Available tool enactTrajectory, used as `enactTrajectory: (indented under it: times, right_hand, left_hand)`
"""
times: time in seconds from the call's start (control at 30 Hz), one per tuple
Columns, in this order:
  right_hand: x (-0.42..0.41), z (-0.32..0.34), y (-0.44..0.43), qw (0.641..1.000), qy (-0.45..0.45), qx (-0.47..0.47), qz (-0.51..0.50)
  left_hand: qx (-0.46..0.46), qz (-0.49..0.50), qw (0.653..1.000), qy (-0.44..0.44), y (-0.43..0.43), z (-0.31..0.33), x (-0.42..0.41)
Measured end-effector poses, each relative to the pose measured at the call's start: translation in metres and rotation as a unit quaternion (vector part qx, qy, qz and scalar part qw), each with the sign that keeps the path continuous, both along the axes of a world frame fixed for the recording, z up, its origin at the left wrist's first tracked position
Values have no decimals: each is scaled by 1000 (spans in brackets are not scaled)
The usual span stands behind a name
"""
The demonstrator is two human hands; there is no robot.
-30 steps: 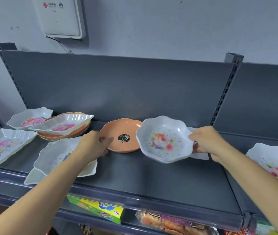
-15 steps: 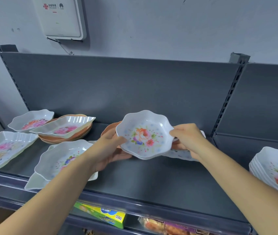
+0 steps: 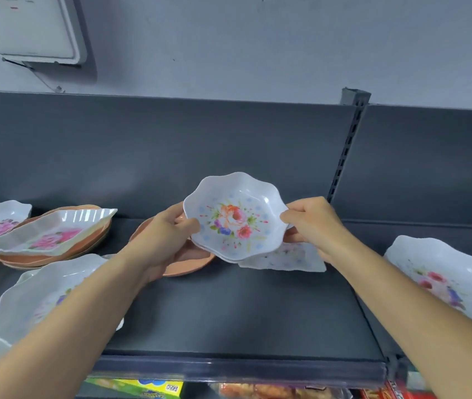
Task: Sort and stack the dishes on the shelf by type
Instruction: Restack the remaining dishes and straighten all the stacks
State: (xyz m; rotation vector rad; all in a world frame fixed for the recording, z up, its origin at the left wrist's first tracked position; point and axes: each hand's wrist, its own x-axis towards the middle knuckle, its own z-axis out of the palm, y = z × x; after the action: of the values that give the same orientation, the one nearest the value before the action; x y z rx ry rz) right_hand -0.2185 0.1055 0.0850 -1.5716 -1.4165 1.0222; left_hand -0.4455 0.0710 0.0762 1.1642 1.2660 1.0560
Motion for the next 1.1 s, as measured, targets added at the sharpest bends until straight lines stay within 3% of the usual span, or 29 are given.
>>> enactTrajectory:
  times: [0.37, 0.5, 0.8, 1.1]
  right_hand:
    - [224, 15, -64, 987, -63, 18, -147]
    - [280, 4, -73, 987, -78, -3, -142]
    - [307, -17, -60, 984, -170, -15, -58]
    - [303, -25, -56, 960, -280, 19, -7]
  left_hand:
    - [43, -131, 984, 116, -5, 9, 225]
    - [32, -131, 980, 148, -13, 1, 281]
    - [61, -76, 948, 304, -34, -21, 306]
    - [79, -28, 936, 341, -32, -18, 302]
